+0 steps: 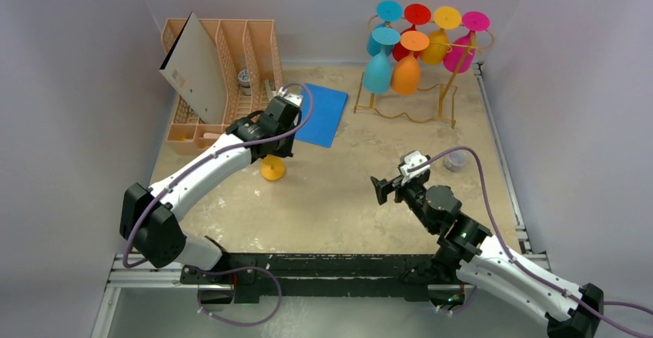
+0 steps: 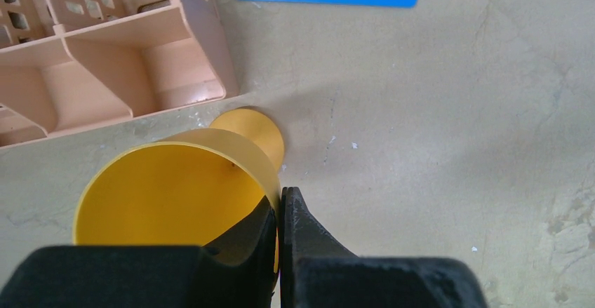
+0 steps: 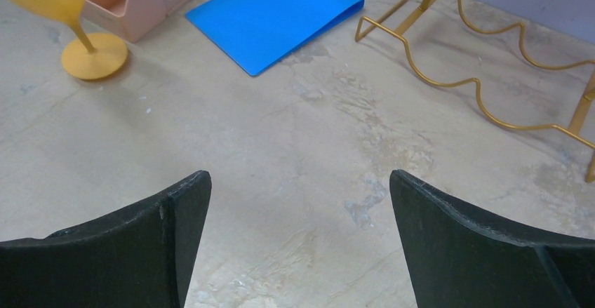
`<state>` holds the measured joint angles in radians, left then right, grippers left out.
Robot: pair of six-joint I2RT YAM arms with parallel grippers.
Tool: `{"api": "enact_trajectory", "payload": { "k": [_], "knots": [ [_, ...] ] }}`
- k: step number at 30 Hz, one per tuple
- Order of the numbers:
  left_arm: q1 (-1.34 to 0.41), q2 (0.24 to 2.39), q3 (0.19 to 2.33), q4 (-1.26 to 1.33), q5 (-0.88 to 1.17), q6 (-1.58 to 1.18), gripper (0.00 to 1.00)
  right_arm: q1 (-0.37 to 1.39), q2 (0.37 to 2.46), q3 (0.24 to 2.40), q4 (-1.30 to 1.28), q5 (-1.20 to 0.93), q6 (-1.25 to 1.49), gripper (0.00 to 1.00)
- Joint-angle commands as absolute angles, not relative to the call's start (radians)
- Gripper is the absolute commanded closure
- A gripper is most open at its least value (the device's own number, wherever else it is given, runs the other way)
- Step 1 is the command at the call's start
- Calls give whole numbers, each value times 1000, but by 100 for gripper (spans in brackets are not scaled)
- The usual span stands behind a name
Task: Take the wine glass off the wine glass rack
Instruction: Place the wine glass at the center of the board.
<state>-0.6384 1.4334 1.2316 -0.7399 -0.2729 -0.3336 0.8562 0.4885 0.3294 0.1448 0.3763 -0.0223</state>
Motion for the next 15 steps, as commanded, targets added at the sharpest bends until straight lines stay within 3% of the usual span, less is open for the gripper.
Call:
{"api": "enact_trajectory", "payload": {
  "k": [1, 15],
  "knots": [
    [-616, 1403, 1222, -717, -253, -354, 100, 856, 482, 390, 97, 441, -6, 1],
    [-550, 1431, 1228, -772, -221, -372, 100, 856, 514, 399, 66, 486, -6, 1]
  ]
}}
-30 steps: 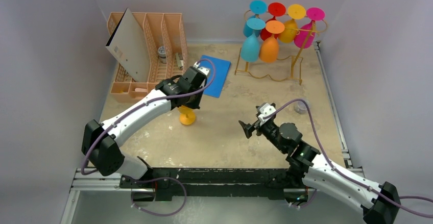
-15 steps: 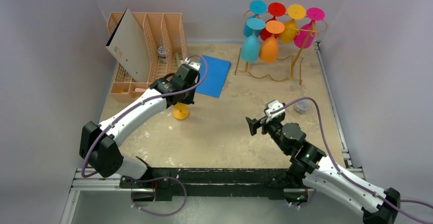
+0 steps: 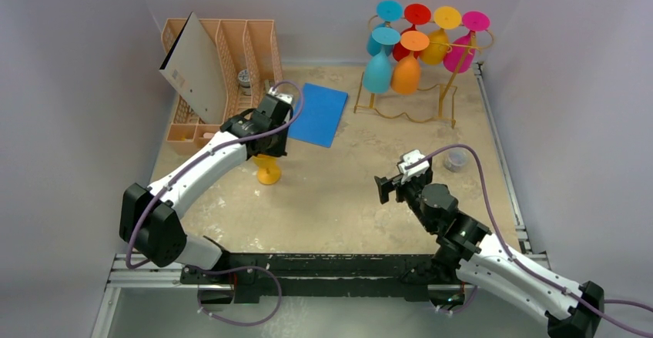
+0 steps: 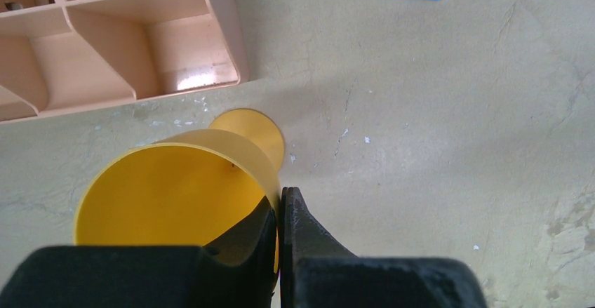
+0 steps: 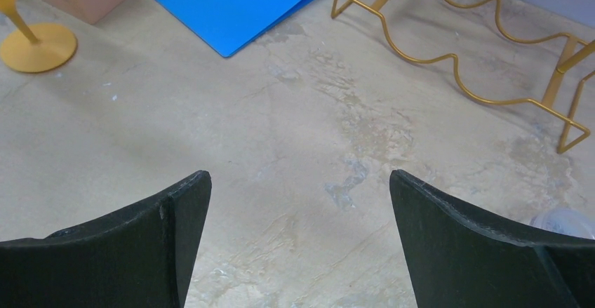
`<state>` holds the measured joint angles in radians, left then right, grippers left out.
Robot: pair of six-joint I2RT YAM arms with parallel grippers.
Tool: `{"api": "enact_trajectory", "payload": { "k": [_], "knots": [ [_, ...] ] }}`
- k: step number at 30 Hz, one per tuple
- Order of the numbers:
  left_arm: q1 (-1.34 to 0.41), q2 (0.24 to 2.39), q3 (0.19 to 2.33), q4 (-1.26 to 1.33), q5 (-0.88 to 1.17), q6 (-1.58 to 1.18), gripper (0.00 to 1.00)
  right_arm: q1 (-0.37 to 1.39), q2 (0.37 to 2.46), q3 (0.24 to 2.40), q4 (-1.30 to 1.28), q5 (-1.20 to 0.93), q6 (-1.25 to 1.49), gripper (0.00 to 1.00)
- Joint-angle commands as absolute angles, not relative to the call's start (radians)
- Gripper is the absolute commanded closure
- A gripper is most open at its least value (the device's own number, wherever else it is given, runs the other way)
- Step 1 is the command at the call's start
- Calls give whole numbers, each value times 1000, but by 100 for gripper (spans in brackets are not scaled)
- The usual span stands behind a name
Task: Take the wine glass off the wine glass rack
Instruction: Place the wine glass at the center of the board.
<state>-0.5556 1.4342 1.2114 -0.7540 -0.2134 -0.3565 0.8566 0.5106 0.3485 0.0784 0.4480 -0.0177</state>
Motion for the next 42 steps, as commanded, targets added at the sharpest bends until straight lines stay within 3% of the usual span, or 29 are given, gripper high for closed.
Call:
{"api": "enact_trajectory", "payload": {
  "k": [1, 3, 7, 11, 13, 17, 37, 42],
  "knots": [
    [-549, 1431, 1232, -778, -214, -370, 100, 856, 514, 399, 66, 487, -6, 1],
    [-549, 1430, 1238, -787, -181, -364, 100, 857, 515, 397, 66, 491, -7, 1],
    [-550, 1413, 1235, -780, -175, -366, 81, 856, 530, 395, 66, 521, -8, 1],
    [-549, 1397, 1233, -775, -182, -364, 75, 856, 544, 408, 47, 526, -7, 1],
    [-547, 1389, 1231, -769, -183, -360, 76, 857, 546, 408, 45, 529, -7, 1],
    [-548, 1384, 1229, -762, -181, -350, 100, 857, 544, 410, 40, 535, -6, 1],
    [-546, 1367, 1214, -707, -244, -352, 100, 857, 545, 411, 34, 551, -6, 1],
    [-545, 1370, 1217, -732, -222, -346, 90, 857, 551, 413, 36, 551, -6, 1]
  ]
}}
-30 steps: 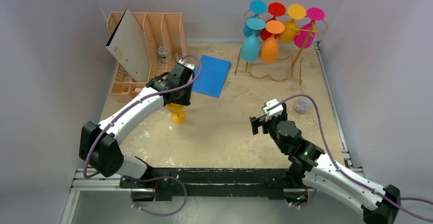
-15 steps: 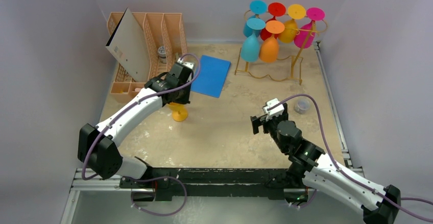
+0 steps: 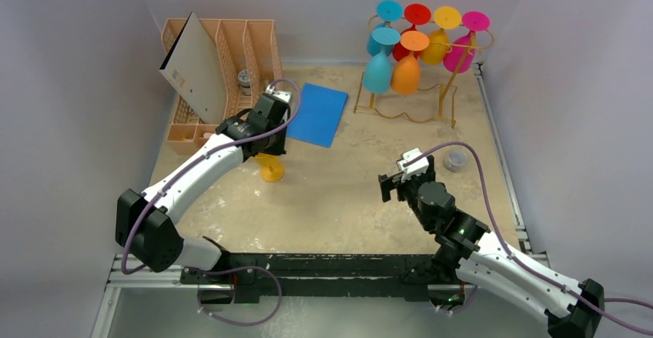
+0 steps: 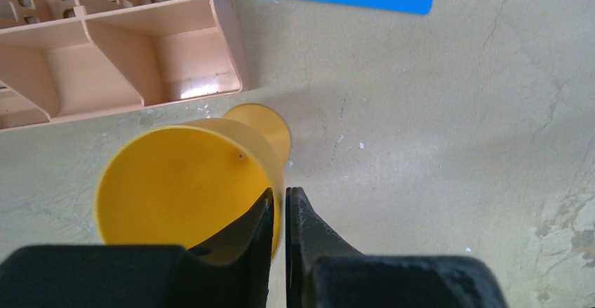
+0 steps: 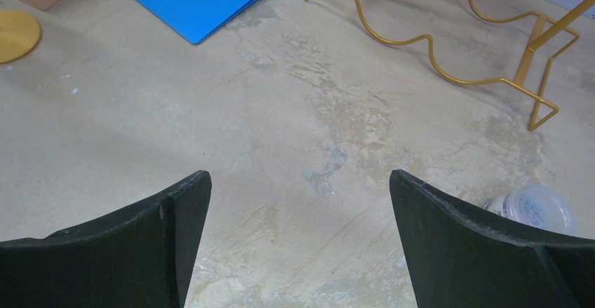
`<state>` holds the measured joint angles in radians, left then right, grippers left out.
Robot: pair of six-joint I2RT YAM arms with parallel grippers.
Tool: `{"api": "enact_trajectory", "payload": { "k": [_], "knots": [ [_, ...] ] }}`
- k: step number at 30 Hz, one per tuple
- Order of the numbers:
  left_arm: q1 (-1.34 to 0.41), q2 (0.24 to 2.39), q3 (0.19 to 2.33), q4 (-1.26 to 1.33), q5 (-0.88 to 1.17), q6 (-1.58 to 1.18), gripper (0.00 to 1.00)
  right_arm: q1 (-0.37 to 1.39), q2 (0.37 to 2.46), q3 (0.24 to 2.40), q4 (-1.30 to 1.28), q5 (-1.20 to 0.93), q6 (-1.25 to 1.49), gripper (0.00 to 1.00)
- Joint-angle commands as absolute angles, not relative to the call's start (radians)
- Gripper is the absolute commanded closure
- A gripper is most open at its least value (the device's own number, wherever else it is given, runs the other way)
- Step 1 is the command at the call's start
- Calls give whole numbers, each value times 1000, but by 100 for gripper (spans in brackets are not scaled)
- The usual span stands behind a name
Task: Take the wine glass off the wine glass rack
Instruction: Place the wine glass at the center of the board.
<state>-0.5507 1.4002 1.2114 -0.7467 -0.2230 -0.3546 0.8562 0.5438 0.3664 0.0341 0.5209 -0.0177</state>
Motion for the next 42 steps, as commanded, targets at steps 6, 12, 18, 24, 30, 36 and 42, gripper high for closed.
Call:
{"api": "enact_trajectory", "payload": {
  "k": [6, 12, 18, 24, 30, 36, 42],
  "knots": [
    [-546, 1347, 1228, -756, -205, -346, 71, 857, 552, 415, 33, 551, -6, 1],
    [-546, 1290, 1256, -787, -193, -339, 42, 857, 554, 422, 30, 546, 37, 1],
    [-546, 1211, 1292, -827, -181, -332, 28, 856, 560, 444, 4, 544, 75, 1],
    [-546, 1069, 1253, -841, -201, -321, 19, 856, 566, 500, -113, 554, 151, 1],
    [-545, 883, 1116, -813, -267, -313, 13, 857, 618, 641, -351, 564, 260, 1],
    [-545, 745, 966, -764, -361, -323, 12, 856, 675, 777, -566, 577, 399, 1],
    [-545, 662, 908, -740, -407, -347, 11, 855, 707, 896, -699, 618, 517, 1]
  ]
}}
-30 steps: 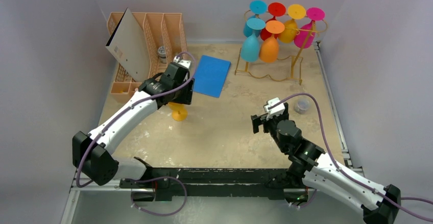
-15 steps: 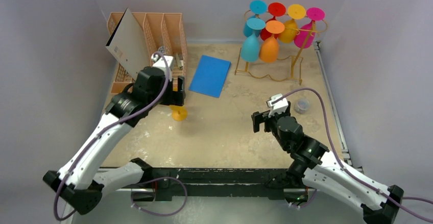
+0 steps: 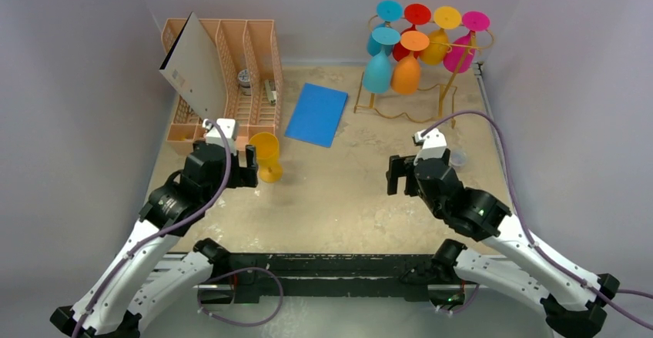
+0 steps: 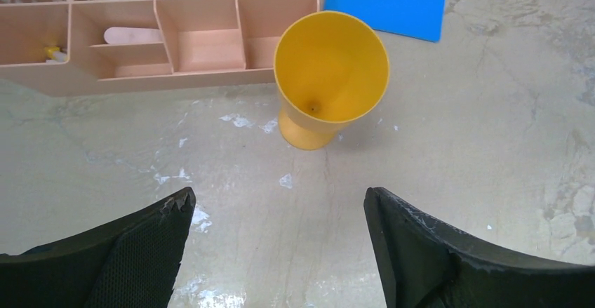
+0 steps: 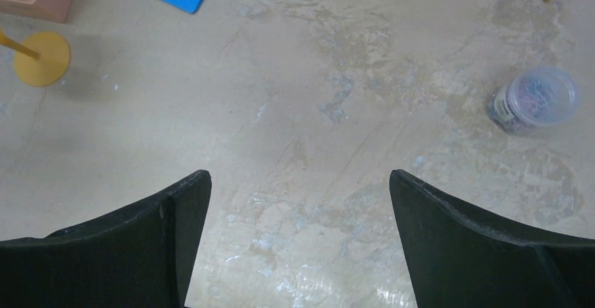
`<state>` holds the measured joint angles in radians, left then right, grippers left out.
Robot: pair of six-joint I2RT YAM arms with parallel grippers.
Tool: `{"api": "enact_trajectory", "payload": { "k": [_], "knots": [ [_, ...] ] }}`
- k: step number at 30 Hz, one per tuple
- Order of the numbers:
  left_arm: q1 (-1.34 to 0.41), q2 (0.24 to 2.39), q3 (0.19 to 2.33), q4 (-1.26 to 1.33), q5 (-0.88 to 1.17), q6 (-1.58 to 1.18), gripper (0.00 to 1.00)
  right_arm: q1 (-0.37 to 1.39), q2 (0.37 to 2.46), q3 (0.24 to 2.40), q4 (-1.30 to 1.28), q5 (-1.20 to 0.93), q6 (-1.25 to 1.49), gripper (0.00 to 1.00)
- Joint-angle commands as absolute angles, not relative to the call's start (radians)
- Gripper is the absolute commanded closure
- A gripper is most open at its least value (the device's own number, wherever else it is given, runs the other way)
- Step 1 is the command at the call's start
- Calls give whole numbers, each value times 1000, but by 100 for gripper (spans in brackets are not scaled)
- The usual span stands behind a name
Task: Take the wine glass off the wine glass rack
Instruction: Place the wine glass at the center of the board, then pick up the wine glass from the wine rack.
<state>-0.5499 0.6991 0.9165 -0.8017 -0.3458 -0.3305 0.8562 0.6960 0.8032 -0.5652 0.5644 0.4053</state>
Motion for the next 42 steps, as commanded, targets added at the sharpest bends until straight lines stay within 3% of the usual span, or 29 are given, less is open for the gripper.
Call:
{"api": "enact_trajectory", "payload": {
  "k": [1, 10, 16, 24, 35, 42],
  "knots": [
    [-546, 659, 904, -735, -412, -338, 11, 855, 709, 915, -710, 623, 527, 1],
    [-546, 628, 890, -744, -557, -339, 7, 770, 850, 1148, -799, 583, 440, 1],
    [-546, 639, 877, -736, -619, -320, 5, 380, 1045, 1358, -826, 117, 455, 1],
    [-545, 725, 893, -770, -693, -339, 5, 43, 1303, 1637, -794, -271, 565, 5],
    [-546, 658, 884, -764, -704, -336, 5, -72, 1489, 1781, -591, -427, 778, 18],
    [-546, 681, 888, -756, -665, -323, 4, -66, 1568, 1841, -554, -342, 800, 32]
  ]
}}
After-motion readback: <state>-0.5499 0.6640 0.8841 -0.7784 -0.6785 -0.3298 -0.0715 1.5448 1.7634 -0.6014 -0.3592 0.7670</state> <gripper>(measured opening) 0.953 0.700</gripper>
